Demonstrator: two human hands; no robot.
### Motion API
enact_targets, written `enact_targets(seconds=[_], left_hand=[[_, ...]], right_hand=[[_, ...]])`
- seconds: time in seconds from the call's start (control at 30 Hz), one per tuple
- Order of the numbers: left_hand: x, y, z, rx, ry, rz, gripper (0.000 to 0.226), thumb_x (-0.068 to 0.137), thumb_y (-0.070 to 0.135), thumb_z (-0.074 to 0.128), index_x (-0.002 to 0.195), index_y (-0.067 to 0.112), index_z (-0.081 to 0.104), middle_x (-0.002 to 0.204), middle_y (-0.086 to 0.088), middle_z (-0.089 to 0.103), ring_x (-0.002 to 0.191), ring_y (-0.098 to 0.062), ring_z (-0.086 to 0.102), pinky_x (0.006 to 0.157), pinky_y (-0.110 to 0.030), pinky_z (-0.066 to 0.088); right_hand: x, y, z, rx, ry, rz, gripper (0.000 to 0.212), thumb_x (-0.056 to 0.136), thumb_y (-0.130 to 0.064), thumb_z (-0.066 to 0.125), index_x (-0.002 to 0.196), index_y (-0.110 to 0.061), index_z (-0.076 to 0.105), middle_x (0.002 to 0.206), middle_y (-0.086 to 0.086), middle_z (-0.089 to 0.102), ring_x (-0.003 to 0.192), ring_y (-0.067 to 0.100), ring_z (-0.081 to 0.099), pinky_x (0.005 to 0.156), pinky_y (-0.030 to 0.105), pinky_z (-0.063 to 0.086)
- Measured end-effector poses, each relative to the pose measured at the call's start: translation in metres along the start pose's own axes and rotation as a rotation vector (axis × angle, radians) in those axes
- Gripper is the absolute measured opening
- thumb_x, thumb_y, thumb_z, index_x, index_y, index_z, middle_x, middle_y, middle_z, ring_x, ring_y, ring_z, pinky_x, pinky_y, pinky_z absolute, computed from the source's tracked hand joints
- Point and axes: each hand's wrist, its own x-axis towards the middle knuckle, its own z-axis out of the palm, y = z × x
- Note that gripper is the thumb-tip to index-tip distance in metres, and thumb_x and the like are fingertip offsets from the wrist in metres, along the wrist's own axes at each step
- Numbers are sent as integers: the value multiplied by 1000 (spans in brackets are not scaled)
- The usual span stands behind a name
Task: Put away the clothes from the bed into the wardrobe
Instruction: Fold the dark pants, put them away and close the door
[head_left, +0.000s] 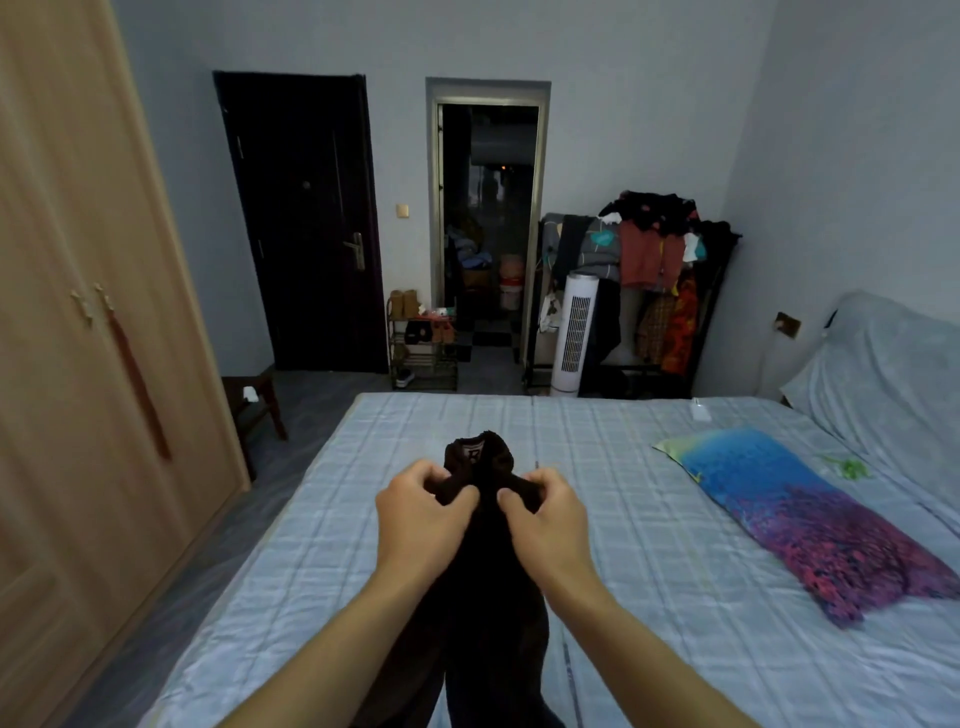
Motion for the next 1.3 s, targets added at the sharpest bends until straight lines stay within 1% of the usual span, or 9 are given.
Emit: enact_targets(seconds=[0.23,0.37,0.53,0.67,0.73,0.83,0.97,1.1,1.3], left_hand=[[-27,-3,12,-210,-96,-23,17,88,31,72,78,18,68,74,2,72,69,-14,70,65,-32,59],[-37,-9,11,-271,-159,-10,36,101,36,52,79,17,72,76,-4,74,75,-18,72,71,-34,59],[-47,-25,6,-295,-331,-2,24,100,21,56,90,20,77,93,-4,75,86,-18,73,72,-32,60],[-20,-44,-33,200,-225,490,23,81,24,79,102,33,72,110,18,63,103,-5,59,78,-17,49],[-2,-47,-51,516,-341,682,45,74,45,79,116,40,63,140,15,44,129,-7,39,101,-23,36],[18,-43,-66,822,-542,768,48,73,61,74,113,41,59,157,13,26,145,-12,18,111,-37,27],[30,-25,-79,712,-716,685,35,74,64,72,92,36,62,131,18,53,123,-2,46,100,-30,43],[29,5,-83,494,-558,729,26,79,41,79,76,43,54,80,17,60,79,-8,60,68,-24,46],[30,67,-91,167,-342,554,61,69,14,90,108,33,47,92,4,68,81,-10,70,68,-29,60]], right_hand=[[-18,2,-7,66,-105,-105,5,92,-20,67,92,-20,63,83,-4,71,77,5,68,67,20,54],[-34,3,-9,73,-155,-140,31,77,-24,83,100,-20,63,83,-10,72,79,3,70,67,18,55],[-35,26,-15,-32,-57,-157,26,77,-2,71,93,-22,67,81,-7,71,78,6,69,70,18,54],[-39,32,-29,-42,-183,-194,29,78,6,67,90,-20,69,82,-5,71,80,10,69,74,22,56],[-40,32,-35,-23,-241,-221,31,78,8,66,90,-19,69,85,-4,71,83,13,70,76,23,55],[-39,28,-42,25,-326,-245,32,79,11,65,92,-18,71,87,1,72,85,18,70,77,25,55],[-33,12,-53,57,-358,-305,31,81,13,65,94,-15,71,89,5,72,86,20,70,77,26,55],[-11,-14,-66,57,-292,-370,31,84,10,66,93,-20,71,91,1,71,89,20,70,81,30,58],[22,-61,-74,87,-188,-449,28,88,2,67,97,-24,68,91,2,71,91,19,70,79,34,59]])
